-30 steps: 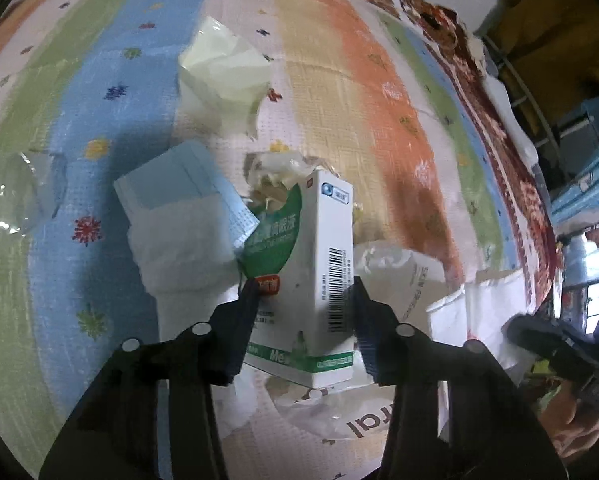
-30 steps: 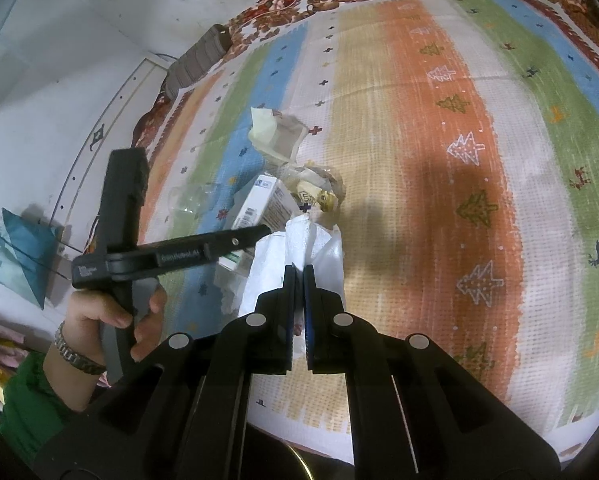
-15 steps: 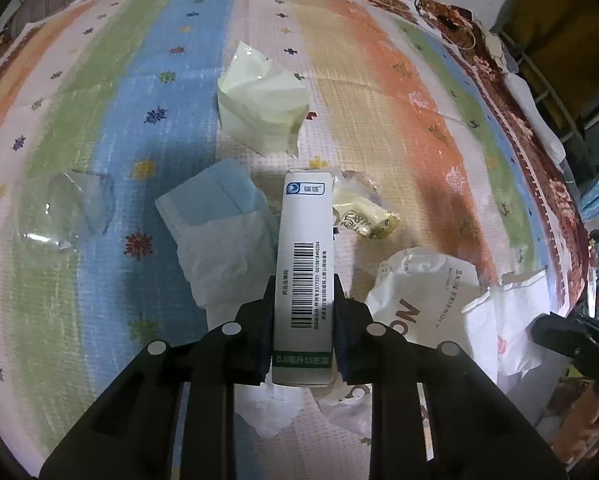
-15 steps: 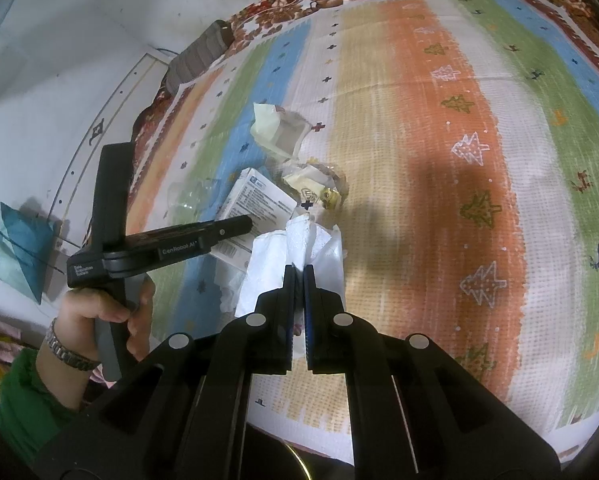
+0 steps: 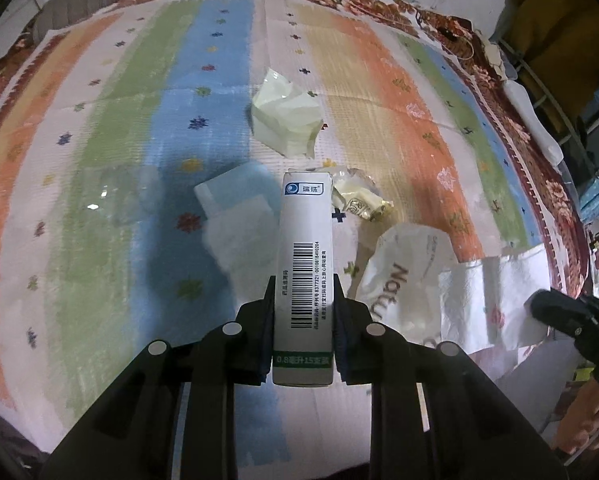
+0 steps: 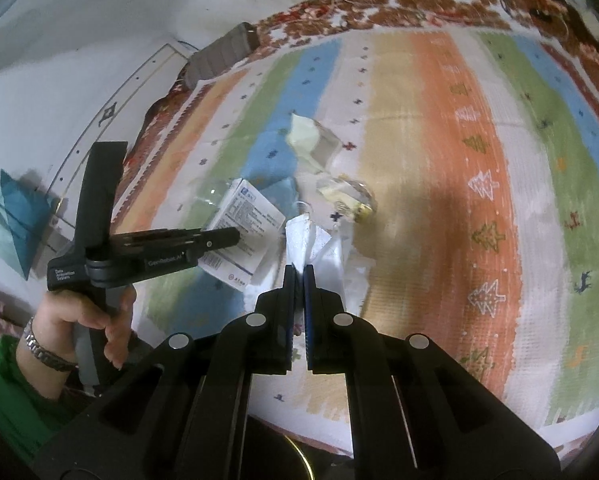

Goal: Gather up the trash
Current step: 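Carry the eye-drop box and white wrapper over the bin with both tools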

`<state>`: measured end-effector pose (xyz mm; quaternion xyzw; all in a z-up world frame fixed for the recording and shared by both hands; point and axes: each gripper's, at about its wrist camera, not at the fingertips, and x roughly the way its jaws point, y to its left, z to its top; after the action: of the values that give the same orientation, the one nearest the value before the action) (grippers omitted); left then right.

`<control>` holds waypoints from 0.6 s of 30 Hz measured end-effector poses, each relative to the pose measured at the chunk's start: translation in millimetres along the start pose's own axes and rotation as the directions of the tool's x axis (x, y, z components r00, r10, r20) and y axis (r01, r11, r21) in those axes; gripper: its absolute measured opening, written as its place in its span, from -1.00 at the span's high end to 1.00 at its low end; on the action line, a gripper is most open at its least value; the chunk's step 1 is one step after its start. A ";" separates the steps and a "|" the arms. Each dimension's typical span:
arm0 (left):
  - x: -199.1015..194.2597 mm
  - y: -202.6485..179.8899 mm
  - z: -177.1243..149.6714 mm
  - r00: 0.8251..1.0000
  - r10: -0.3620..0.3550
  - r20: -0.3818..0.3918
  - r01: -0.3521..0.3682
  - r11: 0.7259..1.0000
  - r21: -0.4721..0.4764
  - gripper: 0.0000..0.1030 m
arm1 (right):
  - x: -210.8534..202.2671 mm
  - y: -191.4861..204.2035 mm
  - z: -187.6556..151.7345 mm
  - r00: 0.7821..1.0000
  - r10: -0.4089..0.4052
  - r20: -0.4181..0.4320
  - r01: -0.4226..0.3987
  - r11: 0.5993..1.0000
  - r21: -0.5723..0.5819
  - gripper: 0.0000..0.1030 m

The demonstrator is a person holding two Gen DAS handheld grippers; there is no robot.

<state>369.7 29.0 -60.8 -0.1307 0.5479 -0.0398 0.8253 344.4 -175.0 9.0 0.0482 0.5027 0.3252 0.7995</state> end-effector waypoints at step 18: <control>-101.8 8.4 -65.6 0.988 -0.074 0.135 0.080 0.996 -0.042 0.56 | -49.9 66.8 -39.3 0.992 -0.097 0.087 0.105 0.989 -0.103 0.94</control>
<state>268.6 47.1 4.1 -0.1738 0.4869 -0.0498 0.8546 265.9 -160.8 55.3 -0.0070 0.4534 0.3085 0.8362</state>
